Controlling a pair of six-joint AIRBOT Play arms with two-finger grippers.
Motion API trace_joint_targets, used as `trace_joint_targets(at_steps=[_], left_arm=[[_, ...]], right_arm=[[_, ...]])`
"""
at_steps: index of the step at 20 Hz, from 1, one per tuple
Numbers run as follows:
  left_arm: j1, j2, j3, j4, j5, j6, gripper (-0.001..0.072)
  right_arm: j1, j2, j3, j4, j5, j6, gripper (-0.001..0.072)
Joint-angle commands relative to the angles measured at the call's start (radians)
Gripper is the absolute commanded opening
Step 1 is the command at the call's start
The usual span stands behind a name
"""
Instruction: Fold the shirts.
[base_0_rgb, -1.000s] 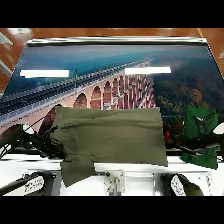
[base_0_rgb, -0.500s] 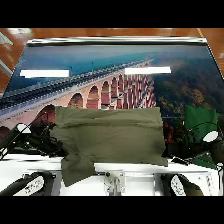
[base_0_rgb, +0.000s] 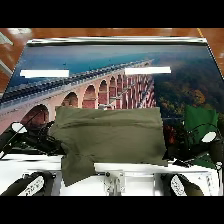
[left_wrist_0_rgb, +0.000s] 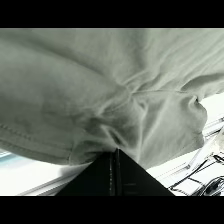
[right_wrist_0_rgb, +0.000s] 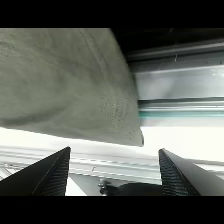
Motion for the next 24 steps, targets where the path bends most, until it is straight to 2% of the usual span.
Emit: trace_joint_targets(at_steps=[1,9,11,13,14,15,19,21,24], left_arm=[[0.000,0.004,0.005,-0.001,-0.005,-0.001,0.0044],[0.000,0.004,0.005,-0.002,-0.004,-0.001,0.0044],[0.000,0.004,0.005,-0.002,-0.004,-0.001,0.0044],[0.000,0.004,0.005,-0.002,-0.005,-0.001,0.0044],[0.000,0.004,0.005,-0.002,-0.005,-0.001,0.0044],[0.000,0.004,0.005,-0.002,-0.005,-0.001,0.0044],[0.000,0.004,0.005,-0.014,-0.005,0.003,0.0044],[0.000,0.004,0.005,-0.016,-0.003,0.003,0.0044],[0.000,0.004,0.005,-0.016,-0.003,0.003,0.0044]], right_arm=[[0.000,-0.063,0.000,-0.020,-0.040,0.035,0.0673],[0.000,-0.207,0.001,0.002,-0.086,0.068,0.0671],[0.001,-0.207,0.005,0.005,-0.101,0.095,0.0617],[0.001,-0.207,0.005,0.034,-0.108,0.097,0.0604],[0.000,-0.207,0.005,0.032,-0.107,0.099,0.0502],[0.000,-0.207,0.005,0.023,-0.108,0.110,0.0445],[0.000,-0.207,0.005,0.021,-0.108,0.117,0.0440],[0.000,-0.207,0.005,0.021,-0.108,0.117,0.0300],[0.001,-0.207,0.005,0.029,-0.106,0.112,0.0275]])
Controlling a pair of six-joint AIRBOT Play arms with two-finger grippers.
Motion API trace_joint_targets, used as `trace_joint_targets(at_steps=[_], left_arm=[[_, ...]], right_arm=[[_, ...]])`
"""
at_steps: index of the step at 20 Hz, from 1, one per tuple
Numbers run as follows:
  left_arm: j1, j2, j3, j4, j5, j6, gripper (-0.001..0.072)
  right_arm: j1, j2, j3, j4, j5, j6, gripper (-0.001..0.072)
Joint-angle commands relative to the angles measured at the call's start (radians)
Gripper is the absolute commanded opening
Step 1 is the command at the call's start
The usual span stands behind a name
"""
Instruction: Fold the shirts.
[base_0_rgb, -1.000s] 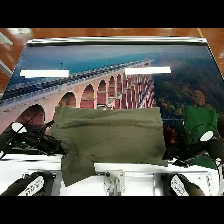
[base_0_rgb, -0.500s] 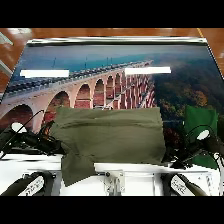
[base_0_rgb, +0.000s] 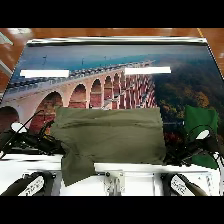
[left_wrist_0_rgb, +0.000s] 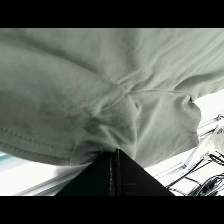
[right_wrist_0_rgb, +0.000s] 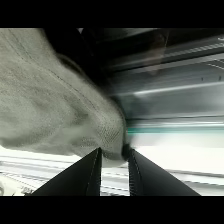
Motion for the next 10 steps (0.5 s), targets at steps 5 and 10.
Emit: trace_joint_targets(at_steps=[5,10], left_arm=[[0.000,0.001,0.008,-0.003,0.002,0.006,0.0044],[0.000,0.027,0.177,-0.003,0.001,0.010,0.0044]], right_arm=[[0.000,0.000,0.010,0.100,0.038,-0.107,0.0069],[0.000,0.000,0.152,0.118,0.192,-0.148,0.0069]])
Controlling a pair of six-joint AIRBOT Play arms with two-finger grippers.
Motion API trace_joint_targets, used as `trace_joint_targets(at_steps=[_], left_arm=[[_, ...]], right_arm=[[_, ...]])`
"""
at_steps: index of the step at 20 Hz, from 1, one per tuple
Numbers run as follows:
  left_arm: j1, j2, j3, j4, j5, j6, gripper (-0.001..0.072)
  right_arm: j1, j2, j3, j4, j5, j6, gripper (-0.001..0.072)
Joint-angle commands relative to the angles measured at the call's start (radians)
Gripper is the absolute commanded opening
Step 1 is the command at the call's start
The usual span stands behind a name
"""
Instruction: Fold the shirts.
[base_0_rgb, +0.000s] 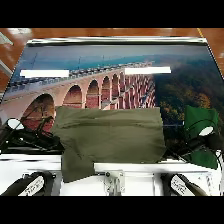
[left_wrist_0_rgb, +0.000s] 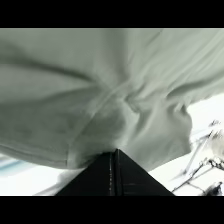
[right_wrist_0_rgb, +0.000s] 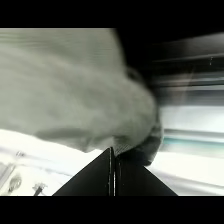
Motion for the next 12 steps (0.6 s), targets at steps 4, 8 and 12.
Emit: trace_joint_targets(at_steps=[4,8,12], left_arm=[[0.000,0.014,0.239,-0.026,0.002,-0.001,0.0043],[0.000,0.011,0.271,-0.027,0.050,-0.001,0.0043],[0.001,-0.015,0.272,-0.034,0.134,0.003,0.0042]], right_arm=[[0.001,0.001,0.213,0.185,0.120,-0.033,0.0069],[0.003,0.000,0.307,0.229,0.044,-0.017,0.0068],[0.055,0.000,0.315,0.249,-0.115,-0.013,0.0068]])
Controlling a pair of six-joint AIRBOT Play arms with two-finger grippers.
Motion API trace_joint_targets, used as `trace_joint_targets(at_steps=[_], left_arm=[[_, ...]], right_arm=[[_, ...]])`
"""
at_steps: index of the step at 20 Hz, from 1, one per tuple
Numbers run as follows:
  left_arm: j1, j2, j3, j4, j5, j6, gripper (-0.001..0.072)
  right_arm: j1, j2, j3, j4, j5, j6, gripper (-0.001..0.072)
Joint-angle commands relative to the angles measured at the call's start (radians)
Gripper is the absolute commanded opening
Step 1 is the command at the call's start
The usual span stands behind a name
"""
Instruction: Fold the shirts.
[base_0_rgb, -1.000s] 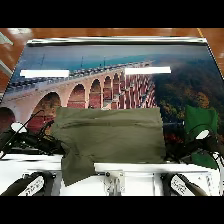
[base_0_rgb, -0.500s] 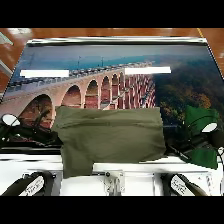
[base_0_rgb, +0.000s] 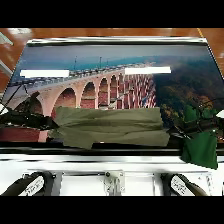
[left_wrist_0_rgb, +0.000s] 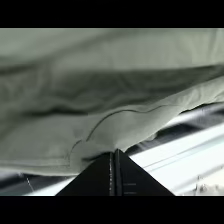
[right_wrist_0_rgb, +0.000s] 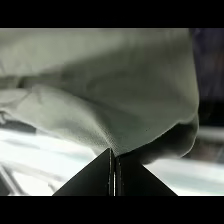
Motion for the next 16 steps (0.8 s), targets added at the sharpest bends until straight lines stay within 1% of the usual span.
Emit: trace_joint_targets(at_steps=[1,4,6,9,12,14,16], left_arm=[[0.001,-0.029,0.011,-0.024,0.058,0.012,0.0042],[0.001,-0.072,0.035,-0.087,0.058,0.031,0.0042],[0.018,-0.093,0.083,-0.100,0.053,0.036,0.0042],[0.113,-0.114,0.154,-0.103,0.028,0.038,0.0042],[0.196,-0.188,0.160,-0.105,-0.013,0.041,0.0041],[0.206,-0.254,0.160,-0.132,-0.021,0.047,0.0042],[0.204,-0.311,0.161,-0.213,-0.010,0.079,0.0043]], right_arm=[[0.071,0.000,0.021,0.027,-0.165,0.004,0.0068],[0.162,0.000,0.021,0.022,-0.338,0.018,0.0068],[0.181,0.000,0.021,0.004,-0.415,0.033,0.0068],[0.182,-0.014,0.057,-0.046,-0.443,0.044,0.0068],[0.183,-0.064,0.107,-0.006,-0.447,0.044,0.0068],[0.183,-0.097,0.126,0.043,-0.447,0.043,0.0068],[0.183,-0.115,0.131,0.053,-0.452,0.043,0.0068]])
